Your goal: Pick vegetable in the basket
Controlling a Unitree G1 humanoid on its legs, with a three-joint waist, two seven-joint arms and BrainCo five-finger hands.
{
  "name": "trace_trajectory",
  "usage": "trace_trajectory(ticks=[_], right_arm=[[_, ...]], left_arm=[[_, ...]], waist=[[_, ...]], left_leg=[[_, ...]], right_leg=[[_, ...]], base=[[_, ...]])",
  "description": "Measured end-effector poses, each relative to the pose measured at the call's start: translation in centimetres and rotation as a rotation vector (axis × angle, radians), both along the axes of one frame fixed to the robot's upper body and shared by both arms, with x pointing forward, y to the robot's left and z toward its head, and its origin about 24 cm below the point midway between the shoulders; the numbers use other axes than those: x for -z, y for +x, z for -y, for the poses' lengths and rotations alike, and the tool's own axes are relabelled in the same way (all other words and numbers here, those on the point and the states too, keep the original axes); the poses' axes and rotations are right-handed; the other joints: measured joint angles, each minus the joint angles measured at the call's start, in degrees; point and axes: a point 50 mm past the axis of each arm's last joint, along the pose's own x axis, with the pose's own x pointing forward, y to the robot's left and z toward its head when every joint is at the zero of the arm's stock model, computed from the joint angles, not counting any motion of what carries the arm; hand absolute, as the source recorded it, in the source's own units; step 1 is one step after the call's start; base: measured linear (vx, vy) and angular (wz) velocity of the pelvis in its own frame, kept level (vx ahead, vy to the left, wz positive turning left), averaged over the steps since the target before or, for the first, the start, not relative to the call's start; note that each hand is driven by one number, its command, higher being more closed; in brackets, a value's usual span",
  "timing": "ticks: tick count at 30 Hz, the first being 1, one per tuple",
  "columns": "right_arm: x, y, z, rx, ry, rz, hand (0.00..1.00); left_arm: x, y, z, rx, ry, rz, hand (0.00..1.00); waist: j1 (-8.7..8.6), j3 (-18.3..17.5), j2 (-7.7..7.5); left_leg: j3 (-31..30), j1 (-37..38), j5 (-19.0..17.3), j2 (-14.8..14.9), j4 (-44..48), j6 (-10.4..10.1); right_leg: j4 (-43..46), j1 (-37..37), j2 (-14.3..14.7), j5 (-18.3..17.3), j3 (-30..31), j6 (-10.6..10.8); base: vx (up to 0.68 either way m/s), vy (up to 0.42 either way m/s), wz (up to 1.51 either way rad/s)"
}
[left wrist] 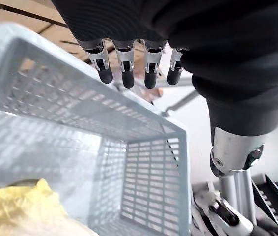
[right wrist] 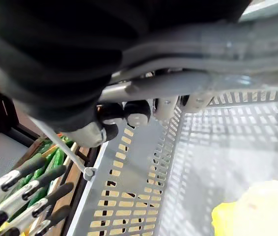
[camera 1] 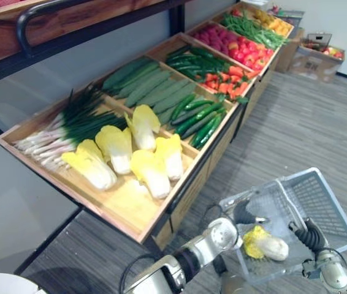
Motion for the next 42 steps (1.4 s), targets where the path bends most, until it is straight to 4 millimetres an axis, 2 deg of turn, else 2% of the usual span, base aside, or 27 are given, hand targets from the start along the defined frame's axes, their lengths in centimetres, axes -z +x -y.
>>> trace_trajectory(ticks=[6,8,10,13,15,16,18,19,20,21,22,23,24,27,30,31,32,37,40,42], right_arm=[[0.1,0.2,-0.2,0.008,0.011,0.008,1.00],[0.3,0.0,0.0,0.039,0.025,0.009,1.00],[0.8,-0.5,1.0,0.087,0.021,-0.014,1.00],[1.3,-1.4,2.6,0.157,0.009,-0.037,1.00],[2.1,-2.7,4.2,0.232,0.000,-0.083,1.00],[2.4,-3.0,4.5,0.244,0.000,-0.098,1.00],[3.6,-4.2,5.1,0.285,0.002,-0.159,1.00],[4.0,-4.6,5.3,0.296,0.004,-0.178,1.00],[4.9,-5.4,5.5,0.324,0.014,-0.222,1.00],[5.8,-6.3,5.6,0.350,0.024,-0.269,1.00],[6.2,-6.9,5.7,0.372,0.035,-0.287,1.00],[7.0,-8.1,5.8,0.424,0.058,-0.323,1.00],[7.8,-9.2,5.9,0.466,0.076,-0.362,1.00],[8.9,-11.1,6.3,0.548,0.101,-0.431,1.00],[9.1,-11.9,6.7,0.594,0.108,-0.445,1.00],[9.2,-12.2,7.0,0.619,0.113,-0.449,1.00],[9.2,-12.3,7.1,0.629,0.115,-0.448,1.00],[9.5,-12.2,7.3,0.705,0.132,-0.420,1.00],[9.7,-12.4,7.1,0.723,0.136,-0.423,1.00],[10.1,-12.5,6.4,0.744,0.165,-0.418,1.00]], left_arm=[[-0.1,0.0,0.1,-0.010,-0.030,-0.033,0.00],[-1.6,0.0,0.7,0.000,-0.099,-0.008,0.00],[-4.8,-0.2,1.6,0.035,-0.250,0.040,0.00],[-7.9,-0.9,1.3,0.084,-0.419,0.093,0.00],[-9.6,-1.2,-1.2,0.059,-0.539,0.146,0.00],[-9.8,-1.1,-2.1,0.038,-0.553,0.163,0.00],[-10.8,0.2,-7.3,-0.117,-0.576,0.259,0.00],[-11.0,0.5,-8.9,-0.171,-0.577,0.292,0.00],[-11.4,0.7,-12.0,-0.279,-0.579,0.350,0.00],[-11.6,0.6,-14.8,-0.393,-0.566,0.406,0.00],[-11.6,0.5,-16.1,-0.447,-0.548,0.436,0.00],[-11.6,0.0,-18.4,-0.546,-0.510,0.487,0.00],[-11.2,-0.7,-20.3,-0.634,-0.475,0.512,0.00],[-10.0,-2.2,-23.3,-0.757,-0.350,0.541,0.00],[-9.0,-3.2,-25.3,-0.816,-0.218,0.558,0.00],[-8.2,-3.6,-26.8,-0.867,-0.147,0.548,0.00],[-7.6,-3.8,-27.5,-0.892,-0.116,0.535,0.00],[-0.7,-6.8,-33.9,-1.172,0.195,0.297,0.00],[1.9,-9.0,-35.9,-1.286,0.276,0.165,0.00],[4.2,-11.4,-37.3,-1.373,0.367,0.031,0.00]], waist=[[0.19,0.2,0.00],[0.26,0.2,0.03],[1.27,0.3,0.11],[2.18,0.4,0.53],[3.45,0.3,0.94],[3.72,0.3,0.96],[4.56,0.2,1.14],[4.90,0.1,1.29],[5.50,-0.1,1.59],[5.93,-0.1,1.62],[6.39,-0.2,1.74],[6.74,-0.2,1.76],[7.09,-0.2,1.81],[8.66,-0.3,2.00],[9.60,-0.7,2.41],[9.75,-0.8,2.68],[9.81,-1.0,2.80],[10.85,-2.4,3.79],[11.53,-2.4,3.73],[12.16,-2.6,3.25]], left_leg=[[-0.6,-0.2,0.0,0.1,0.0,0.0],[-1.6,-0.8,0.0,0.1,0.0,0.0],[-2.5,-0.9,0.0,0.2,0.1,0.0],[-3.8,-1.0,0.0,0.4,0.2,0.0],[-4.9,-1.0,0.0,0.7,0.4,0.0],[-5.1,-1.1,0.0,0.7,0.4,0.0],[-6.5,-1.9,0.1,0.7,0.8,0.2],[-6.8,-2.0,0.2,0.7,0.8,0.2],[-7.5,-2.2,0.3,0.7,0.8,0.3],[-8.3,-2.4,0.4,0.8,0.8,0.4],[-8.8,-2.5,0.5,0.8,0.8,0.4],[-10.0,-3.0,0.7,0.7,0.9,0.5],[-11.1,-3.5,0.9,0.4,0.8,0.7],[-13.3,-4.2,1.1,0.0,1.0,1.0],[-14.6,-5.0,1.3,-0.3,1.3,1.2],[-15.8,-5.2,1.5,-0.6,1.2,1.5],[-16.1,-5.2,1.6,-0.6,1.1,1.6],[-18.9,-6.2,2.4,-0.7,0.6,1.4],[-20.0,-6.0,2.7,-0.4,0.4,1.3],[-20.5,-5.5,3.6,-0.3,-0.8,1.2]], right_leg=[[0.1,0.1,0.0,0.1,-0.3,0.1],[0.3,0.1,-0.4,-0.1,-1.0,0.4],[0.4,0.5,-0.5,-0.3,-1.8,0.5],[0.4,1.2,-0.7,-0.6,-3.1,0.7],[0.4,1.9,-0.9,-0.8,-4.2,0.8],[0.4,2.0,-0.9,-0.9,-4.3,0.7],[0.4,2.1,-1.3,-0.9,-5.7,0.7],[0.4,2.1,-1.4,-0.9,-5.9,0.7],[0.4,2.3,-1.4,-1.0,-6.4,0.6],[0.3,2.7,-1.6,-1.1,-7.4,0.5],[0.3,2.9,-1.6,-1.2,-7.8,0.4],[0.3,3.1,-1.9,-1.4,-9.0,0.4],[0.2,3.5,-2.3,-1.5,-10.0,0.4],[0.0,4.1,-3.0,-1.6,-12.7,0.2],[0.0,4.2,-3.6,-1.6,-14.5,0.1],[-0.5,5.0,-4.0,-1.7,-16.1,-0.1],[-0.6,5.3,-4.1,-1.8,-16.6,-0.1],[-1.6,6.2,-4.5,-1.8,-20.1,-0.2],[-1.7,7.1,-4.3,-2.0,-21.6,-0.5],[-1.7,7.5,-4.4,-2.0,-22.5,-0.5]], base=[[-0.01,-0.065,0.04],[-0.02,-0.060,0.21],[0.00,-0.050,0.21],[0.01,-0.054,0.24],[0.00,-0.055,0.23],[-0.01,-0.053,0.20],[-0.03,-0.049,0.26],[-0.03,-0.050,0.26],[-0.02,-0.053,0.28],[-0.02,-0.053,0.31],[-0.01,-0.058,0.43],[0.00,-0.042,0.49],[0.00,-0.031,0.49],[0.00,-0.018,0.39],[-0.01,-0.011,0.31],[0.00,-0.014,0.32],[-0.01,-0.021,0.36],[-0.02,-0.041,0.26],[-0.02,-0.045,0.24],[-0.03,-0.050,0.20]])
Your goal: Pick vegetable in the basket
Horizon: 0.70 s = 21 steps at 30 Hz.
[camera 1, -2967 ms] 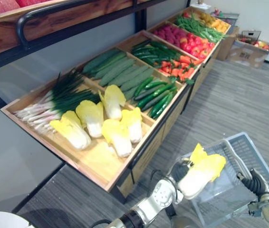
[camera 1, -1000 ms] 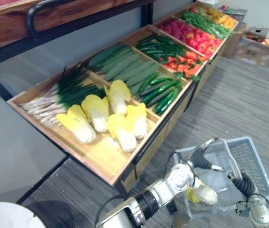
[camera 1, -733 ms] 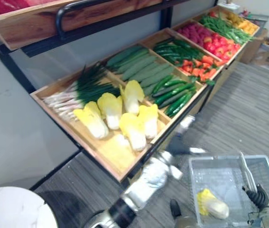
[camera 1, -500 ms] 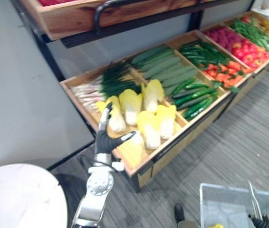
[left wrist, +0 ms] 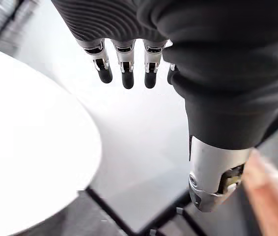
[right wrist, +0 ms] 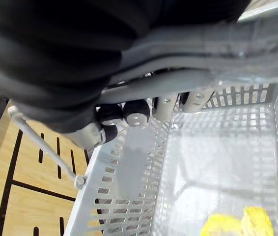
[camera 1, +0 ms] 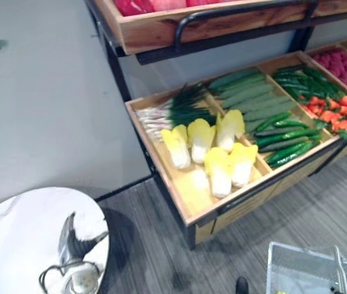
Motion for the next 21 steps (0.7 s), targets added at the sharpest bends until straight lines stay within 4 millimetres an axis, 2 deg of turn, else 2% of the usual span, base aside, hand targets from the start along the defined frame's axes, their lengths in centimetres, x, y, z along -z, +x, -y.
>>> trace_trajectory(ticks=[1,3,4,5,9,12,15,18,21], right_arm=[[0.1,-0.1,-0.2,0.011,0.006,0.003,1.00],[0.5,0.5,-1.0,0.036,0.018,0.025,1.00],[0.5,0.7,-1.1,0.042,0.021,0.034,1.00],[0.5,1.0,-1.2,0.060,0.026,0.047,1.00],[0.5,1.7,-0.8,0.107,0.029,0.072,1.00],[0.7,2.1,-1.0,0.112,0.043,0.069,1.00],[0.9,2.0,-1.1,0.116,0.055,0.055,1.00],[1.2,1.9,-1.4,0.119,0.071,0.042,1.00],[1.3,1.9,-1.5,0.116,0.081,0.042,1.00]], left_arm=[[0.6,-0.6,-0.1,-0.021,-0.011,-0.029,0.00],[3.4,-3.9,-0.2,-0.110,-0.092,-0.173,0.00],[4.2,-4.7,-0.1,-0.131,-0.123,-0.213,0.00],[5.9,-6.5,0.6,-0.162,-0.198,-0.317,0.00],[8.7,-10.3,2.4,-0.175,-0.378,-0.525,0.00],[9.5,-10.9,3.4,-0.153,-0.465,-0.580,0.00],[9.8,-9.9,4.4,-0.140,-0.536,-0.551,0.00],[10.1,-8.0,5.6,-0.076,-0.578,-0.528,0.00],[10.1,-6.9,6.1,-0.043,-0.588,-0.515,0.00]], waist=[[0.41,-0.1,-0.13],[0.75,-0.4,-0.38],[0.71,-0.4,-0.41],[0.62,-0.5,-0.47],[0.60,-0.4,-0.65],[0.39,-0.9,-0.70],[0.34,-0.7,-0.85],[-0.13,-0.6,-1.06],[-1.25,-0.4,-1.10]], left_leg=[[0.0,0.3,0.2,0.0,-0.4,0.0],[0.1,0.6,0.3,0.1,-0.8,0.0],[0.2,0.7,0.3,0.1,-1.0,0.0],[0.3,0.9,0.5,0.2,-1.4,0.0],[2.3,2.5,0.6,0.5,-2.6,-0.3],[4.0,2.8,0.5,0.6,-2.6,-0.4],[5.0,3.8,0.4,0.7,-3.3,-0.5],[6.2,4.9,0.2,0.5,-3.3,-0.7],[7.0,5.5,-1.0,0.8,-1.5,-0.6]], right_leg=[[0.0,0.1,0.0,0.0,-0.1,-0.1],[0.0,0.3,0.0,-0.1,-0.3,-0.1],[0.0,0.3,0.0,-0.1,-0.2,-0.1],[-0.1,0.2,0.0,-0.1,-0.1,-0.1],[-0.1,0.0,0.6,-0.1,1.9,-0.1],[-0.1,-1.0,1.2,-0.1,3.5,-0.1],[-0.1,-0.9,1.6,-0.1,4.5,-0.1],[0.0,-0.5,1.8,-0.1,5.6,-0.1],[1.3,-0.6,2.0,-0.1,6.6,-0.1]], base=[[-0.03,-0.047,0.06],[-0.04,-0.045,-0.03],[-0.05,-0.048,-0.05],[-0.04,-0.048,-0.08],[-0.02,-0.034,-0.23],[0.00,-0.024,-0.31],[0.02,-0.028,-0.20],[0.00,-0.020,-0.19],[-0.03,-0.008,-0.21]])
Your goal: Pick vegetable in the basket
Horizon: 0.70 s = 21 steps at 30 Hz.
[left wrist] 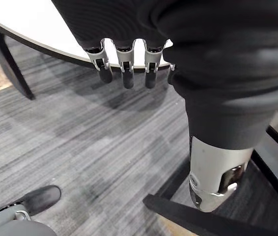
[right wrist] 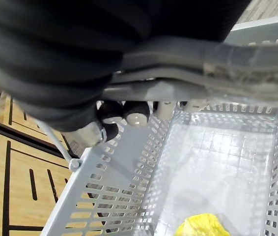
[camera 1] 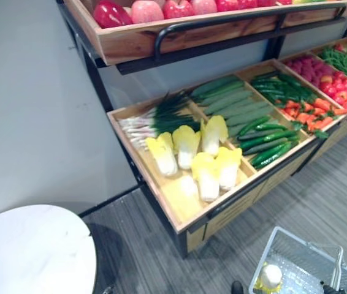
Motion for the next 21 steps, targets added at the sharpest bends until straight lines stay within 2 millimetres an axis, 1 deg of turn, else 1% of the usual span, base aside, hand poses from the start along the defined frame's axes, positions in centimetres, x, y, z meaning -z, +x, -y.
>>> trace_trajectory(ticks=[2,3,4,5,6,7,8,9,10,11,12,13,14,15,16,17,18,19,20,21], right_arm=[[0.0,0.4,-0.2,-0.010,0.001,0.014,1.00],[-0.2,1.2,-0.8,-0.047,-0.002,0.034,1.00],[-0.2,1.8,-1.1,-0.071,-0.002,0.048,1.00],[-0.4,3.2,-2.2,-0.121,0.004,0.084,1.00],[-0.7,5.2,-3.3,-0.170,0.016,0.133,1.00],[-0.8,5.9,-3.8,-0.185,0.021,0.151,1.00],[-0.9,6.2,-3.9,-0.190,0.021,0.159,1.00],[-0.9,6.2,-3.9,-0.188,0.022,0.158,1.00],[-0.8,6.1,-3.9,-0.190,0.023,0.154,1.00],[-0.8,6.2,-4.1,-0.204,0.024,0.152,1.00],[-0.7,6.3,-4.3,-0.222,0.026,0.148,1.00],[-0.7,6.5,-4.5,-0.236,0.026,0.148,1.00],[-0.8,6.9,-4.7,-0.253,0.028,0.149,1.00],[-0.9,7.6,-5.0,-0.275,0.030,0.156,1.00],[-1.0,7.9,-4.9,-0.281,0.026,0.160,1.00],[-1.3,8.2,-4.5,-0.287,0.014,0.157,1.00],[-1.2,8.0,-4.4,-0.291,0.014,0.143,1.00],[-1.1,8.1,-4.6,-0.300,0.020,0.138,1.00],[-1.3,8.7,-5.0,-0.336,0.018,0.141,1.00],[-1.4,8.8,-5.1,-0.380,0.007,0.133,1.00]], left_arm=[[0.0,1.1,0.4,0.040,-0.006,0.015,0.00],[0.0,1.3,0.7,0.054,-0.010,0.011,0.00],[0.1,1.5,0.8,0.058,-0.014,0.013,0.00],[0.0,2.1,0.8,0.052,-0.019,0.031,0.00],[0.0,1.8,0.7,0.048,-0.017,0.024,0.00],[-0.1,2.1,0.7,0.052,-0.016,0.033,0.00],[-0.4,2.9,0.5,0.059,-0.009,0.059,0.00],[-0.4,2.7,0.4,0.059,-0.007,0.057,0.00],[-0.3,2.4,0.4,0.058,-0.010,0.049,0.00],[-0.1,1.5,0.4,0.057,-0.020,0.025,0.00],[-0.1,1.1,0.3,0.053,-0.024,0.016,0.00],[-0.1,1.0,0.2,0.048,-0.026,0.015,0.00],[-0.1,1.0,0.1,0.030,-0.038,0.019,0.00],[-0.1,0.8,0.0,0.004,-0.053,0.020,0.00],[0.1,0.9,0.4,0.001,-0.068,0.021,0.00],[0.1,1.5,0.7,0.020,-0.075,0.030,0.00],[-0.1,2.1,0.3,0.040,-0.063,0.036,0.00],[-0.3,2.2,0.0,0.040,-0.054,0.037,0.00],[-0.3,2.2,-0.4,0.039,-0.047,0.033,0.00],[-0.2,2.3,0.0,0.040,-0.057,0.033,0.00]], waist=[[-0.02,0.5,-0.07],[0.09,0.7,-0.13],[0.10,0.7,-0.21],[0.25,1.2,-0.80],[0.86,2.2,0.65],[0.45,3.2,-0.06],[0.39,4.6,0.30],[0.59,5.4,0.04],[0.73,5.6,-0.10],[0.74,5.6,-0.42],[0.68,5.7,-1.26],[0.57,6.1,-1.79],[0.63,6.4,-2.16],[1.33,6.4,-1.03],[1.73,6.3,0.09],[1.56,6.5,0.27],[1.66,6.3,-0.99],[1.73,6.5,-1.80],[1.71,6.6,-2.09],[1.50,6.8,-1.94]], left_leg=[[2.7,-1.0,-2.0,0.7,2.9,0.4],[5.0,-2.1,-3.3,1.7,4.9,0.6],[6.9,-2.7,-3.9,1.8,6.2,0.7],[11.1,-3.3,-4.3,2.2,7.2,1.6],[16.0,-2.8,-3.9,4.2,7.0,2.5],[17.5,-2.8,-3.6,4.8,7.2,3.0],[20.2,-2.0,-2.7,5.8,6.7,3.0],[22.3,-0.3,-1.9,6.0,5.8,3.1],[23.4,0.4,-1.6,6.2,5.7,3.2],[26.0,1.2,-1.5,6.4,6.3,3.3],[28.5,1.3,-1.6,6.2,7.5,3.3],[29.5,1.4,-1.4,6.0,8.0,3.5],[30.6,1.2,-0.4,5.3,8.6,5.1],[31.3,-0.9,1.3,7.2,9.5,7.0],[31.8,-1.3,2.3,8.1,9.0,6.1],[33.2,-1.1,3.1,7.3,7.7,5.5],[34.8,-1.1,3.2,5.9,7.3,5.3],[35.7,-1.2,3.3,5.8,7.5,5.2],[36.5,-2.0,4.0,6.2,8.2,4.1],[37.5,-2.1,4.6,7.3,9.4,3.1]], right_leg=[[3.8,-2.8,0.8,0.2,2.6,-0.2],[5.5,-5.4,1.5,1.9,4.8,-2.0],[5.7,-6.7,2.3,3.8,5.7,-2.2],[3.8,-8.8,4.0,10.0,6.8,-2.8],[-0.8,-9.0,5.6,17.0,5.6,-4.2],[3.2,-9.5,5.7,13.6,1.4,-7.1],[17.8,-11.0,4.0,0.2,-8.8,-9.8],[24.4,-10.0,2.8,-4.8,-12.7,-10.4],[26.8,-8.9,2.2,-6.7,-14.4,-10.2],[29.2,-6.6,0.7,-9.2,-16.8,-9.9],[28.8,-6.2,-0.2,-10.2,-17.9,-9.6],[28.0,-6.3,-0.2,-10.1,-18.6,-9.7],[24.0,-5.9,1.7,-8.2,-17.7,-9.9],[14.3,-4.1,4.6,-2.6,-14.3,-8.5],[14.8,-4.2,4.5,-4.2,-14.6,-10.1],[25.2,-6.1,0.5,-9.7,-15.9,-9.6],[26.5,-5.4,-3.0,-11.8,-15.9,-5.6],[24.5,-4.9,-3.5,-12.5,-15.4,-3.9],[20.5,-4.0,-2.4,-13.1,-16.0,-3.9],[16.9,-2.8,-1.1,-13.1,-15.9,-3.9]], base=[[-0.12,0.027,-0.70],[-0.14,0.046,-0.95],[-0.26,0.113,-1.42],[-0.29,0.089,-1.81],[-0.28,0.083,-1.76],[-0.19,-0.002,-1.48],[-0.07,0.002,-1.01],[-0.04,-0.006,-1.00],[-0.03,-0.008,-1.05],[-0.07,-0.041,-1.16],[-0.08,-0.064,-1.17],[-0.09,-0.093,-1.23],[-0.14,-0.114,-1.35],[-0.14,-0.139,-1.36],[-0.06,-0.110,-1.14],[0.02,-0.100,-0.85],[0.04,-0.095,-0.80],[-0.04,-0.217,-0.74],[-0.06,-0.304,-0.74],[-0.07,-0.320,-0.67]])
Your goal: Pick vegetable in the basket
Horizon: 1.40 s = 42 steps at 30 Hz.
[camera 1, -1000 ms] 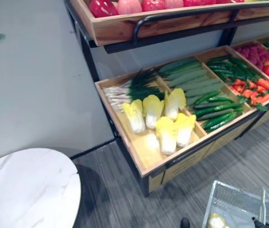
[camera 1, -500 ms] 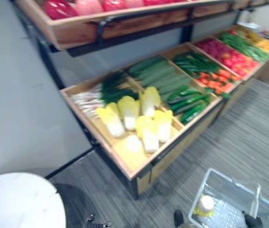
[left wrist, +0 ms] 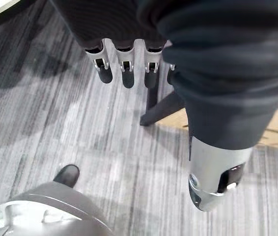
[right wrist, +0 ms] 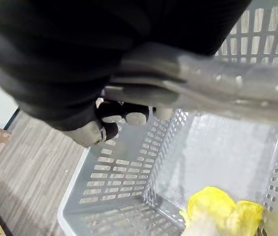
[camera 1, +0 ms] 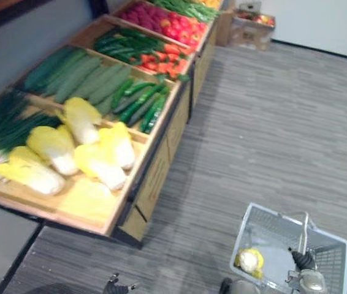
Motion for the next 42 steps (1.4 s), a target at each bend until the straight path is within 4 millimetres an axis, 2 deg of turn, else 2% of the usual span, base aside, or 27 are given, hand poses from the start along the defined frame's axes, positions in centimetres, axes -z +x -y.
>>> trace_trajectory(ticks=[3,4,6,7,8,9,11,13,15,17,18,20,22,23,25,26,28,30,32,33,34,35,36,37,38,40,42], right_arm=[[-0.1,-0.6,-0.1,-0.031,-0.016,-0.001,1.00],[-0.3,-1.2,0.1,-0.033,-0.029,0.000,1.00],[-0.6,-1.4,0.7,-0.045,-0.053,0.007,1.00],[-1.0,-0.9,1.0,-0.069,-0.074,0.014,1.00],[-1.3,-0.3,1.3,-0.090,-0.093,0.020,1.00],[-1.7,0.5,1.5,-0.128,-0.120,0.028,1.00],[-2.0,1.4,1.1,-0.178,-0.140,0.036,1.00],[-1.9,1.0,1.2,-0.184,-0.142,0.027,1.00],[-2.1,0.0,2.3,-0.167,-0.170,0.013,1.00],[-2.3,-0.5,2.4,-0.161,-0.176,0.018,1.00],[-2.7,-0.8,2.3,-0.165,-0.183,0.039,1.00],[-3.0,-0.9,2.1,-0.175,-0.190,0.055,1.00],[-3.5,-0.1,1.1,-0.210,-0.183,0.094,1.00],[-3.7,0.4,0.4,-0.245,-0.195,0.115,1.00],[-4.2,1.1,0.3,-0.261,-0.204,0.142,1.00],[-4.1,1.6,-0.1,-0.263,-0.193,0.148,1.00],[-3.9,1.5,-0.6,-0.281,-0.184,0.148,1.00],[-3.6,1.6,-0.4,-0.277,-0.183,0.136,1.00],[-3.3,1.8,-0.6,-0.274,-0.172,0.129,1.00],[-3.0,1.6,-0.7,-0.270,-0.164,0.119,1.00],[-2.9,1.6,-0.9,-0.248,-0.148,0.122,1.00],[-2.9,1.5,-0.9,-0.234,-0.144,0.122,1.00],[-2.9,1.5,-0.8,-0.229,-0.146,0.125,1.00],[-3.1,1.8,-0.8,-0.231,-0.150,0.136,1.00],[-3.3,2.3,-0.9,-0.235,-0.152,0.152,1.00],[-3.7,3.1,-1.0,-0.243,-0.156,0.182,1.00],[-3.8,3.2,-0.9,-0.233,-0.156,0.185,1.00]], left_arm=[[0.4,0.3,1.5,0.014,-0.038,0.003,0.00],[0.6,0.4,2.6,0.043,-0.059,0.003,0.00],[0.7,0.5,3.1,0.063,-0.070,0.001,0.00],[0.7,0.4,3.2,0.066,-0.071,0.002,0.00],[0.7,0.3,3.3,0.068,-0.075,-0.001,0.00],[0.8,-0.2,3.5,0.063,-0.080,-0.012,0.00],[1.0,-1.3,3.6,0.035,-0.096,-0.024,0.00],[1.0,-1.2,3.7,0.012,-0.109,0.000,0.00],[0.9,-1.0,4.1,0.018,-0.119,0.012,0.00],[1.0,-1.2,4.5,0.012,-0.126,0.016,0.00],[0.9,-0.9,4.6,0.012,-0.129,0.030,0.00],[0.6,-0.4,4.8,0.017,-0.126,0.058,0.00],[0.3,0.0,4.5,-0.002,-0.116,0.088,0.00],[0.2,-0.1,4.4,-0.019,-0.108,0.106,0.00],[0.5,-1.0,5.0,-0.025,-0.124,0.084,0.00],[0.6,-1.5,5.3,-0.028,-0.130,0.069,0.00],[0.6,-1.7,4.6,0.007,-0.095,0.052,0.00],[0.6,-1.8,4.4,0.042,-0.072,0.033,0.00],[0.7,-2.1,4.0,0.063,-0.058,0.014,0.00],[0.6,-2.1,3.7,0.084,-0.047,0.009,0.00],[0.5,-2.0,3.2,0.116,-0.030,0.003,0.00],[0.5,-2.0,3.2,0.129,-0.028,0.000,0.00],[0.5,-2.0,3.1,0.136,-0.026,-0.002,0.00],[0.4,-1.9,2.9,0.139,-0.018,0.001,0.00],[0.3,-1.6,2.6,0.141,-0.011,0.007,0.00],[0.2,-1.2,2.3,0.141,-0.002,0.017,0.00],[0.1,-0.5,2.4,0.118,-0.007,0.040,0.00]], waist=[[-1.66,0.2,1.42],[-2.68,0.3,2.30],[-2.66,0.3,3.48],[-2.03,0.8,3.24],[-1.23,0.9,3.25],[0.02,0.9,3.12],[0.88,0.9,3.15],[0.84,1.1,3.69],[0.86,1.3,6.34],[2.26,0.6,7.56],[1.99,1.0,7.02],[2.12,1.0,6.87],[2.60,1.6,5.91],[3.73,2.0,4.59],[4.45,0.5,6.54],[4.99,0.0,6.58],[5.11,-2.2,4.54],[5.21,-3.4,3.92],[4.87,-3.0,3.16],[4.64,-2.4,2.30],[3.54,-1.5,1.45],[3.15,-0.8,1.54],[2.67,-0.5,1.85],[2.39,-0.1,1.59],[2.39,0.5,1.56],[1.99,1.1,1.71],[1.98,1.3,1.86]], left_leg=[[-0.7,0.3,0.6,4.0,5.4,-1.0],[-1.2,0.3,0.9,7.6,10.7,-1.2],[-2.9,-0.1,1.5,10.6,16.4,-1.0],[-9.3,-2.9,2.7,11.2,20.9,0.4],[-18.2,-4.4,0.6,7.5,19.7,-1.0],[-28.8,-5.3,-1.7,1.8,17.0,-1.7],[-38.5,-6.4,-3.6,-4.0,12.1,-2.0],[-42.9,-8.3,-3.4,-6.2,6.3,-2.2],[-46.0,-10.3,-1.4,-6.3,-3.1,-2.8],[-45.7,-10.0,0.3,-7.2,-3.6,-3.0],[-45.3,-10.0,-0.1,-8.1,-3.5,-2.4],[-43.9,-8.9,0.6,-8.5,-2.4,-1.1],[-42.1,-11.3,0.5,-8.3,5.5,-1.0],[-42.1,-15.2,-1.6,-7.7,12.1,-1.1],[-43.9,-15.2,-0.7,-7.2,6.2,-0.5],[-43.6,-14.1,-2.2,-6.9,4.8,0.4],[-42.4,-13.7,-2.6,-9.2,2.5,1.1],[-40.8,-12.1,-2.5,-10.9,0.3,1.7],[-40.9,-8.8,-2.8,-11.9,-1.2,2.3],[-41.0,-6.9,-3.5,-12.4,-1.6,3.2],[-41.7,-3.4,-4.7,-12.9,-2.1,4.4],[-42.6,-1.2,-5.2,-12.8,-3.0,5.1],[-42.7,-0.1,-5.5,-12.7,-3.6,5.3],[-43.0,1.8,-5.6,-12.7,-4.6,5.5],[-43.2,3.2,-5.6,-12.4,-5.4,5.5],[-44.6,5.1,-5.6,-11.9,-6.2,5.6],[-46.2,6.3,-5.6,-11.5,-6.5,5.5]], right_leg=[[-4.9,4.4,2.6,0.1,-0.6,-0.2],[-5.8,6.3,4.2,0.0,-0.4,-0.5],[-6.0,6.9,6.0,-0.4,1.6,-1.5],[-5.9,7.0,6.6,-0.5,5.0,-2.0],[-5.8,6.7,6.2,-0.3,7.9,-2.3],[-6.1,6.1,5.8,-0.5,12.6,-2.7],[-6.8,5.9,5.8,-0.2,17.9,-3.3],[-7.1,5.6,5.9,-0.2,19.3,-3.4],[-6.8,5.3,7.6,-0.2,19.9,-3.2],[-5.6,4.7,7.7,0.1,20.9,-2.5],[-3.2,3.6,6.3,-1.1,20.6,-0.9],[-3.0,3.8,5.6,-1.8,21.0,0.0],[-5.1,6.3,4.3,-2.0,22.2,-0.3],[-6.1,7.5,3.8,-1.9,23.8,0.0],[-6.4,7.5,5.3,-2.8,25.3,0.7],[-5.5,7.2,5.4,-4.4,27.0,1.0],[-3.8,5.3,3.5,-5.6,27.9,2.6],[3.7,1.5,2.7,-6.5,28.8,4.1],[18.6,-3.9,3.2,-6.2,29.2,5.1],[25.9,-6.3,3.2,-4.5,29.3,7.9],[36.2,-9.3,3.2,1.7,28.9,10.3],[40.7,-10.6,3.0,6.2,27.8,9.4],[43.4,-11.7,2.4,5.7,26.6,8.9],[46.2,-14.0,1.4,3.1,23.0,4.7],[46.1,-15.0,1.0,1.1,20.4,3.0],[41.6,-16.2,1.3,-1.2,16.5,0.7],[27.4,-15.4,1.4,-1.3,14.1,0.6]], base=[[-0.05,-0.259,-0.21],[-0.07,-0.217,-0.14],[-0.07,-0.141,-0.53],[-0.06,-0.066,-1.01],[-0.07,-0.065,-1.59],[-0.03,-0.006,-1.58],[-0.04,0.042,-1.58],[-0.04,0.097,-0.91],[0.00,0.182,-0.58],[0.14,0.184,-0.61],[0.18,0.171,-0.22],[0.22,0.159,-0.09],[0.23,0.136,-0.28],[0.18,0.083,-0.45],[0.16,0.118,-0.58],[0.21,0.183,-0.50],[0.21,0.141,-0.27],[0.23,0.129,-0.23],[0.23,0.147,-0.16],[0.23,0.129,0.17],[0.29,0.131,0.31],[0.23,0.089,0.37],[0.23,0.068,0.26],[0.17,0.052,0.15],[0.26,0.065,0.15],[0.25,0.022,0.27],[0.27,-0.055,0.53]])
